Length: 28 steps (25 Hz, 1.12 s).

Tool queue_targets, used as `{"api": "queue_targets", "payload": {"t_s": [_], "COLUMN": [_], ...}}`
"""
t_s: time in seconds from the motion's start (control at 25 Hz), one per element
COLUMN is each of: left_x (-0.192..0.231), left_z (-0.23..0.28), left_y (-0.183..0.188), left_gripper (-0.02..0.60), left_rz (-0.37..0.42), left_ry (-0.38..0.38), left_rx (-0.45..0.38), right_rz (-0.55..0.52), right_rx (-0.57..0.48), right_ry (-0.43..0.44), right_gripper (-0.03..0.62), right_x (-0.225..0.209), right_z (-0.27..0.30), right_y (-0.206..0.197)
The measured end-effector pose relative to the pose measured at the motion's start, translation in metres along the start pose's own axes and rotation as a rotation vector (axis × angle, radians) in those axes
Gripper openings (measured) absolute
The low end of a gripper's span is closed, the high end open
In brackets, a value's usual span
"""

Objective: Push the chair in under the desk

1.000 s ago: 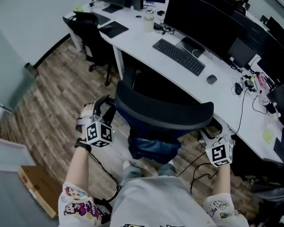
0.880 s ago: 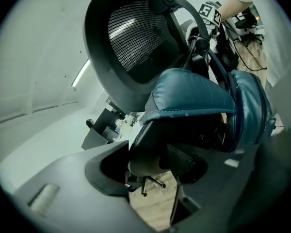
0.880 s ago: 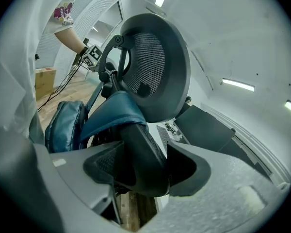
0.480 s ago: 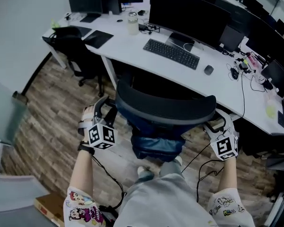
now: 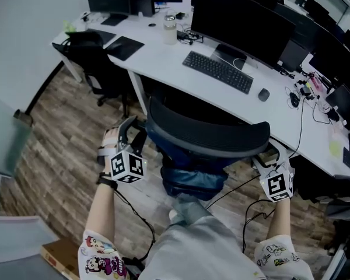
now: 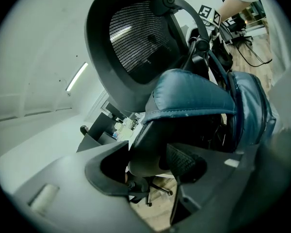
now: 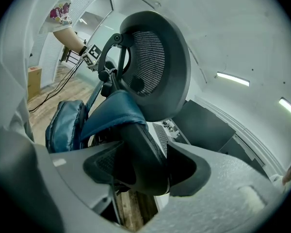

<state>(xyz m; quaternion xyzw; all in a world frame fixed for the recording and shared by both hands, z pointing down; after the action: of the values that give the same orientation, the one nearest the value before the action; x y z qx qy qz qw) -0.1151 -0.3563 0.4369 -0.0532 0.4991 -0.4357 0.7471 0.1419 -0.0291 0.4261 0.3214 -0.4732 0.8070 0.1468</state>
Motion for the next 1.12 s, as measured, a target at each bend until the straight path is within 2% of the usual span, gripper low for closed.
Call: {"api": "queue_targets", "payload": {"t_s": [1.12], "left_x": [0.060], "left_z": [0.056], "left_y": [-0.014], "left_gripper": [0.255], "left_rz": [-0.017], "left_ry": [0.005], "left_rx": [-0.011], "right_rz": [-0.002], "right_rx": [-0.015], "right_ry": [-0.013], "right_gripper": [0.267], "right_x": [-0.028], "right_z": [0.070], "right_y": [0.016]}}
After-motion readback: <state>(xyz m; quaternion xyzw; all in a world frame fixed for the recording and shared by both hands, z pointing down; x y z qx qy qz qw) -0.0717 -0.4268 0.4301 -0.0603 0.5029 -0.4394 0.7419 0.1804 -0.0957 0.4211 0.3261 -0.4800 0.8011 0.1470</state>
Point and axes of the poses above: the fingertips, and each gripper's own axes: z forward along the fingers, x to its left, y out of its top, the point moved 6 cm from there along -z, backward along the fingers, and after that the axes turned 8 degrees about -y, right-handed, at the moved point
